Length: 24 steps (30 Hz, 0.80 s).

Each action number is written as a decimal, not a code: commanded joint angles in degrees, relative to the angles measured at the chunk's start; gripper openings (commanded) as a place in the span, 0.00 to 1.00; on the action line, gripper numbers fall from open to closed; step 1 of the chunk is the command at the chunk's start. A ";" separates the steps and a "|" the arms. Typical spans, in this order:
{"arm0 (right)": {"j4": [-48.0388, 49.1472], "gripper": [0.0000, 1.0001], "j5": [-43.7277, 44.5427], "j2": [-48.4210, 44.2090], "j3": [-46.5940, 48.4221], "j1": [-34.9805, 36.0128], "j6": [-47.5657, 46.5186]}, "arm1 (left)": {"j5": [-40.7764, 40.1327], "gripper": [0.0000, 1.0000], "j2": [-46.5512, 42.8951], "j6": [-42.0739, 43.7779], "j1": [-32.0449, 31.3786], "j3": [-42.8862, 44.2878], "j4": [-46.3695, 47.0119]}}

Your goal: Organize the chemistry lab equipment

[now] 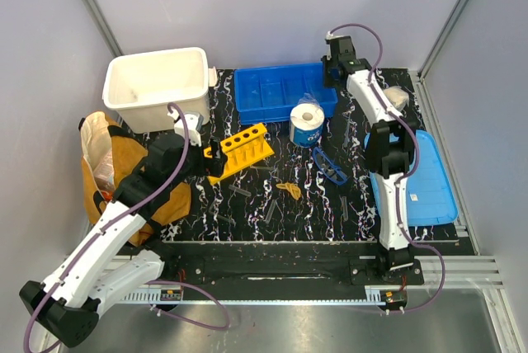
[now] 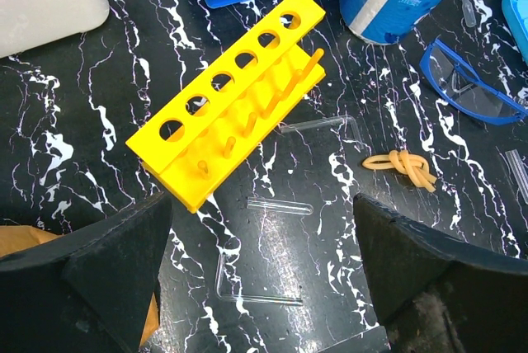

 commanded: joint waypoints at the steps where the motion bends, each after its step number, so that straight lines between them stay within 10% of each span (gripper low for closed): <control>1: -3.67 0.31 6.17 -10.87 -3.70 -0.01 4.17 | 0.15 0.95 -1.89 0.50 -0.32 1.24 2.38; 13: -1.92 0.41 6.18 -26.53 -30.51 -3.79 12.88 | 1.21 0.94 -3.47 0.15 -0.24 0.81 2.47; 24: -1.83 0.39 6.62 -19.69 -31.14 -4.93 16.13 | 1.03 0.94 -3.74 0.06 -0.32 0.72 2.55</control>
